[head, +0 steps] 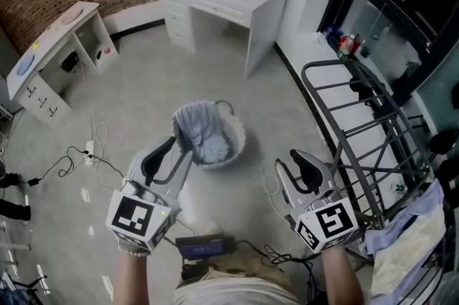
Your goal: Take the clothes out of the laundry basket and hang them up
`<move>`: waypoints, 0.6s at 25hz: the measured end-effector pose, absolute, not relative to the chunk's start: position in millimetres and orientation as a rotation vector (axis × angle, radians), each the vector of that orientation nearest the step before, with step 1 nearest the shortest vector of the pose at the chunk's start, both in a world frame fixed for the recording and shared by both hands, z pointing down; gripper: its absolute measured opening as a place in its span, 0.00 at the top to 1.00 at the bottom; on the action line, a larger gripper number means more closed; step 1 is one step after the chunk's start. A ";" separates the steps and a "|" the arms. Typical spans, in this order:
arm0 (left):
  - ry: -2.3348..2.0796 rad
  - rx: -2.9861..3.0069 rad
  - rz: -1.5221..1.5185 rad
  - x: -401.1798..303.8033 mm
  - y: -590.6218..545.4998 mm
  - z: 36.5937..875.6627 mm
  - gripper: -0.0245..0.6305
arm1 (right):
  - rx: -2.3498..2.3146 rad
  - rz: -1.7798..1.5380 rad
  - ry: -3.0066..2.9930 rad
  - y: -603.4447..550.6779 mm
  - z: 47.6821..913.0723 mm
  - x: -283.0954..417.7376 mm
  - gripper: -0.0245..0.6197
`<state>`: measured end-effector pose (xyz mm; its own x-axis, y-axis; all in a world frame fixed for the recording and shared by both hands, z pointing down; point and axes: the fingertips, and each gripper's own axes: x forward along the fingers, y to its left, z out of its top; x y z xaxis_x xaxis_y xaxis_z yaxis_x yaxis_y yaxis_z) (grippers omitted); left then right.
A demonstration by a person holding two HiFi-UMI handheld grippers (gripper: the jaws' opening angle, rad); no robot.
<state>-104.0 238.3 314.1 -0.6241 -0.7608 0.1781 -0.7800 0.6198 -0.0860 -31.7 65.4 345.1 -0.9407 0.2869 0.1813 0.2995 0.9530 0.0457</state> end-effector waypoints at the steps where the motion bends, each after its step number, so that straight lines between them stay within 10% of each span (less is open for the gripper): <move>1: -2.706 1.293 0.234 -118.2 245.5 319.1 0.75 | -0.462 -0.105 -2.920 73.4 349.1 -45.7 0.77; 15: -2.648 1.127 0.298 -292.6 310.1 416.8 0.72 | -0.534 -0.087 -2.781 108.4 428.0 -220.0 0.77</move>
